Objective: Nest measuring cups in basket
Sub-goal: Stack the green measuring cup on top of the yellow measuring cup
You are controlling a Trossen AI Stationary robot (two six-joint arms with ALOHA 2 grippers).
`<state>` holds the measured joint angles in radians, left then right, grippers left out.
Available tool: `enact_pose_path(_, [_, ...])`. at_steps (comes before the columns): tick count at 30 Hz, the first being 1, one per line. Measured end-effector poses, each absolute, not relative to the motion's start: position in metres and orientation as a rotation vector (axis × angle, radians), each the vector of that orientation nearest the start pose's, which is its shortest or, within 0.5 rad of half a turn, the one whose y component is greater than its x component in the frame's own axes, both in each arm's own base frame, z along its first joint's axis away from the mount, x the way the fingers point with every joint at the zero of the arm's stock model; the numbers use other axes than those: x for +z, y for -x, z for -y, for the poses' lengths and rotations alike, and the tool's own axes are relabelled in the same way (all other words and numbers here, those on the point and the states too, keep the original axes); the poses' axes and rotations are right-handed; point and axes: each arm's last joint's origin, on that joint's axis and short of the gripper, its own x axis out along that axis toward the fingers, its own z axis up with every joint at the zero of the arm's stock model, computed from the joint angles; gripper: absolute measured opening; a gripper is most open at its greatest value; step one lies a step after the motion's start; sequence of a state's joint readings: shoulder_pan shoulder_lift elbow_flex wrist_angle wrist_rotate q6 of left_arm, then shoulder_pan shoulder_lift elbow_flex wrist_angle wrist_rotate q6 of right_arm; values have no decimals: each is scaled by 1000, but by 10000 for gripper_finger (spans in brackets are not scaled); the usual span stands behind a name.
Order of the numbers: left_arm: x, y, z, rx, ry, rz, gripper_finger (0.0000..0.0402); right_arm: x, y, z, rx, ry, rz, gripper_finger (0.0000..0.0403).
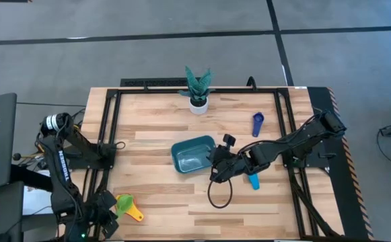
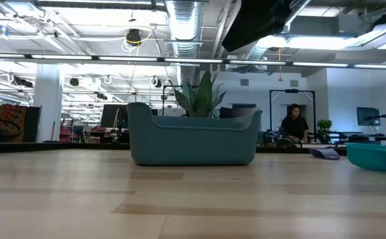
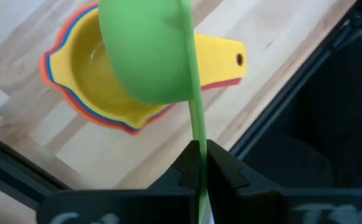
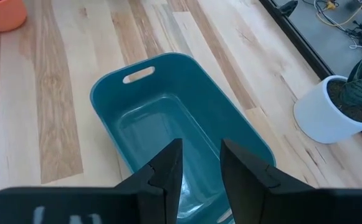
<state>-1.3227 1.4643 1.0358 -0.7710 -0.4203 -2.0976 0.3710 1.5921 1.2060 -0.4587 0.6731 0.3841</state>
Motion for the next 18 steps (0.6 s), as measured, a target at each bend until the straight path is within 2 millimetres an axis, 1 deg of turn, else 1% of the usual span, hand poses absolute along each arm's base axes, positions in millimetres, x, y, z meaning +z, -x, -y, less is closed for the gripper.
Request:
enact_pose_path(6, [230,-83,262,301,966,-1078,0,263,-319,-105,-412,57,-663,130])
enact_pose_path(14, [239,-91,256,317,1070,-1101,0,263,-318,-107,-388,50,-670,130])
enact_pose_path(16, [241,-93,254,326,1095,-1095,4,263,-318,-110,-380,52,-671,132])
enact_pose_path(18, [244,-95,253,326,1114,-1090,18,263,-317,-112,-373,54,-671,134])
